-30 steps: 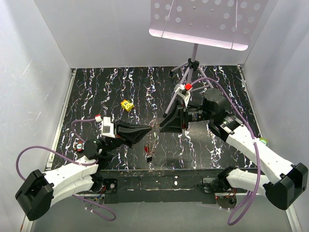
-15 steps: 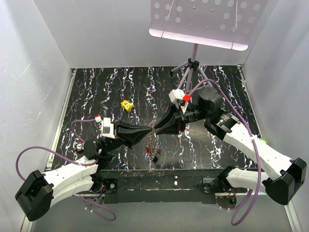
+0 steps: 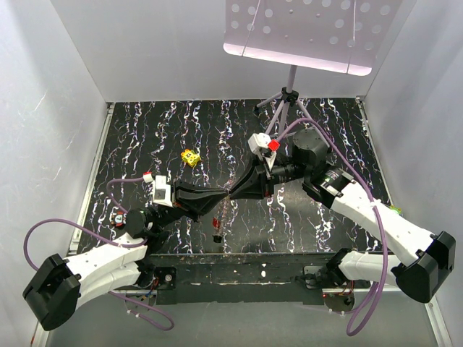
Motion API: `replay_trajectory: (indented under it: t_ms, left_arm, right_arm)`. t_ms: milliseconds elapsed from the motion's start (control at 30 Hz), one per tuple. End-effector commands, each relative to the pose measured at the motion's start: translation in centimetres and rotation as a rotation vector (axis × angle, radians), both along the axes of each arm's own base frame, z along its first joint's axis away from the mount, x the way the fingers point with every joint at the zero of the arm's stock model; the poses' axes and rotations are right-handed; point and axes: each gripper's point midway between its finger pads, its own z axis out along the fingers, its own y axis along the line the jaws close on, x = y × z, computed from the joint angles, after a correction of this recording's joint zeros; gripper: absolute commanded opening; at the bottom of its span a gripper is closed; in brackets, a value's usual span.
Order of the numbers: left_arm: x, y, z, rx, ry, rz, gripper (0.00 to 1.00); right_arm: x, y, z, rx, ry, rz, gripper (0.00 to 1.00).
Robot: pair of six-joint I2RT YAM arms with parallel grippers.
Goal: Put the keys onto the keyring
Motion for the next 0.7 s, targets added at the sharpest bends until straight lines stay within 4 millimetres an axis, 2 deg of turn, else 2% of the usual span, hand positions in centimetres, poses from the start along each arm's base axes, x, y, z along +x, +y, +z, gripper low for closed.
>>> replay_trajectory:
  t_ms: [0, 100, 233, 267, 367, 433, 567, 667]
  left_arm:
    - [-0.2, 0.6, 1.4, -0.043, -0.037, 0.014, 0.00]
    - [-0.2, 0.6, 1.5, -0.042, -0.034, 0.015, 0.00]
    - [0.0, 0.4, 1.1, -0.021, -0.012, 0.016, 0.00]
    - [0.1, 0.3, 0.7, -0.004, 0.002, 0.017, 0.04]
    - [-0.4, 0.3, -0.1, 0.073, 0.002, 0.018, 0.41]
    - [-0.4, 0.1, -1.3, 0.202, 0.015, 0.025, 0.65]
    - [-0.9, 0.9, -2.2, 0.433, -0.008, 0.065, 0.91]
    - [-1.0, 1.0, -4.2, 0.618, 0.017, 0.044, 0.97]
  right_arm:
    - [0.1, 0.2, 2.9, 0.064, -0.045, -0.012, 0.22]
    - [0.2, 0.2, 2.8, 0.061, -0.040, -0.017, 0.01]
    - [0.1, 0.1, 2.8, 0.044, -0.035, -0.018, 0.01]
    - [-0.1, -0.1, 2.7, 0.030, -0.037, -0.013, 0.01]
    - [-0.6, -0.7, 1.7, -0.029, -0.051, 0.009, 0.01]
    - [-1.0, -1.4, 0.9, -0.071, -0.079, 0.032, 0.01]
    - [-1.7, -3.4, -1.7, -0.212, -0.153, 0.066, 0.01]
    - [-1.5, -4.8, -3.1, -0.323, -0.230, 0.093, 0.01]
